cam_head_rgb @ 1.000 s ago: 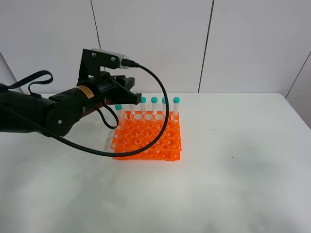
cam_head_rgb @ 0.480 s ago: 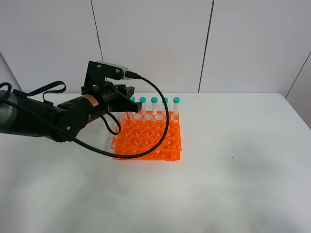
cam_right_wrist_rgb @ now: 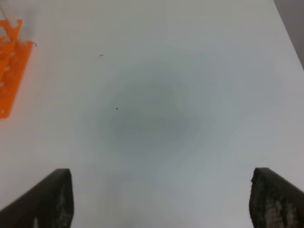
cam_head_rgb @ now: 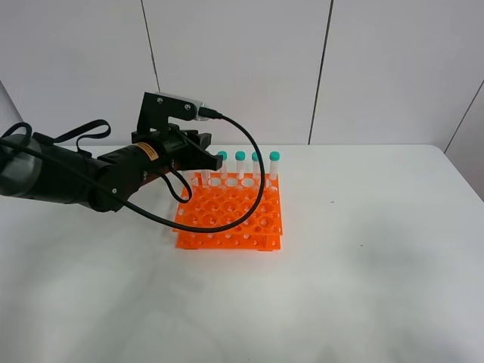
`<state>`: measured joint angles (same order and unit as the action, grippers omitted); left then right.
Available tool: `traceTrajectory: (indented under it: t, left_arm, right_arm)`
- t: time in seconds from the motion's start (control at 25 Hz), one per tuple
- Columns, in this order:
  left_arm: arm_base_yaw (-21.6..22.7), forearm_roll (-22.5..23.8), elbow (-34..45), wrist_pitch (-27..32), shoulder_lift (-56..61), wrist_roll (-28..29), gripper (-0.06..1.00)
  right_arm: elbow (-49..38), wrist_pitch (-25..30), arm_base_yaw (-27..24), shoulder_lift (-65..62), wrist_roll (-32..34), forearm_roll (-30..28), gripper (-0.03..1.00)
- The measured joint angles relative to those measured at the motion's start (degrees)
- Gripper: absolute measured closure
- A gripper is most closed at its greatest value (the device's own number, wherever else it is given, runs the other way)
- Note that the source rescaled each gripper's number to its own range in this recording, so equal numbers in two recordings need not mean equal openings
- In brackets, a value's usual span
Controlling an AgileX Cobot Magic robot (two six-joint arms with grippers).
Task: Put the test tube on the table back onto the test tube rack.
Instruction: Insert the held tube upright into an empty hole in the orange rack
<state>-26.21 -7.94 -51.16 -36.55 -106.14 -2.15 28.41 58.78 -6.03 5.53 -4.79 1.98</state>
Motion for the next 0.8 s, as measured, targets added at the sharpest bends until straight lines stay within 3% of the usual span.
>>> traceTrajectory:
  t: [0.6, 0.8]
  left_arm:
    - [0.5, 3.6, -3.0, 4.0, -2.1, 4.0, 0.94]
    - [0.5, 3.6, -3.5, 2.9, -4.1, 4.3, 0.94]
  right_arm:
    - [0.0, 0.0, 0.0, 0.0, 0.0, 0.0, 0.05]
    - [0.0, 0.0, 0.0, 0.0, 0.0, 0.0, 0.05]
